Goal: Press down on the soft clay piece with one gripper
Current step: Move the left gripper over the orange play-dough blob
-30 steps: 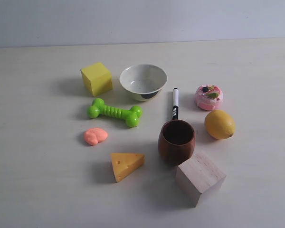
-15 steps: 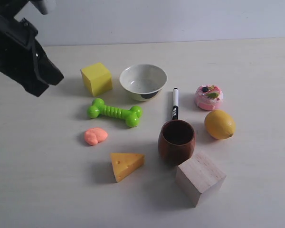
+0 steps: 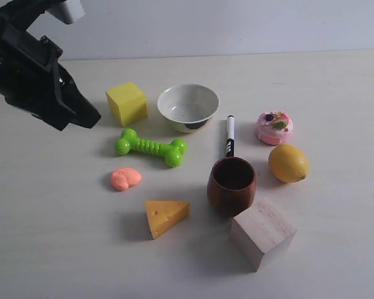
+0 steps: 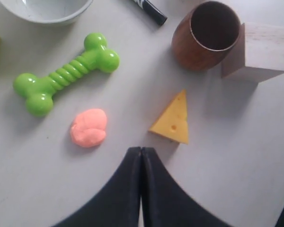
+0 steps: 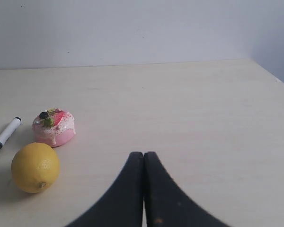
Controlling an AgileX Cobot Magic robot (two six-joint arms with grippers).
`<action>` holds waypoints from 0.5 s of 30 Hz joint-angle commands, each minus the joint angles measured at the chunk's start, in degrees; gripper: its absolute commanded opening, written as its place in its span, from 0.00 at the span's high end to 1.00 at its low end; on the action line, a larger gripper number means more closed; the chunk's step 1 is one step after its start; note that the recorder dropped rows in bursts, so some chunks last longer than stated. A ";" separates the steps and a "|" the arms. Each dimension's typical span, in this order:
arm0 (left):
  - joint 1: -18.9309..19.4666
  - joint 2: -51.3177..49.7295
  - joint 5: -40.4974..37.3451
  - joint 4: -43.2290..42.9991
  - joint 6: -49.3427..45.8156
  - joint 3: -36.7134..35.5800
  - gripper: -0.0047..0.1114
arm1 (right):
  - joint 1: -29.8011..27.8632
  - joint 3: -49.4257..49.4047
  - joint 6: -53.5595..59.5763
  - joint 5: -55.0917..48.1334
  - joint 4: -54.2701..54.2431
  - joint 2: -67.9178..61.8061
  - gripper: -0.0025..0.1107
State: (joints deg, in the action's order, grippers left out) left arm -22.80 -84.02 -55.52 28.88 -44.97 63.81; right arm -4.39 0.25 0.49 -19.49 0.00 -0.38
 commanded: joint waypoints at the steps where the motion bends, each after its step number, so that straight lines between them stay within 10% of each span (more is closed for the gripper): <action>1: -0.16 0.35 -0.17 3.48 0.17 0.48 0.96 | -0.27 -0.25 -0.06 0.35 0.39 0.38 0.98; 15: -0.16 -2.40 -3.70 -1.07 7.12 6.19 0.96 | -0.27 -0.25 -0.06 0.35 0.39 0.38 0.98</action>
State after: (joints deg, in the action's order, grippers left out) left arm -22.80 -84.72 -57.50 31.98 -41.64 67.52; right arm -4.39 0.25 0.49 -19.49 0.00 -0.38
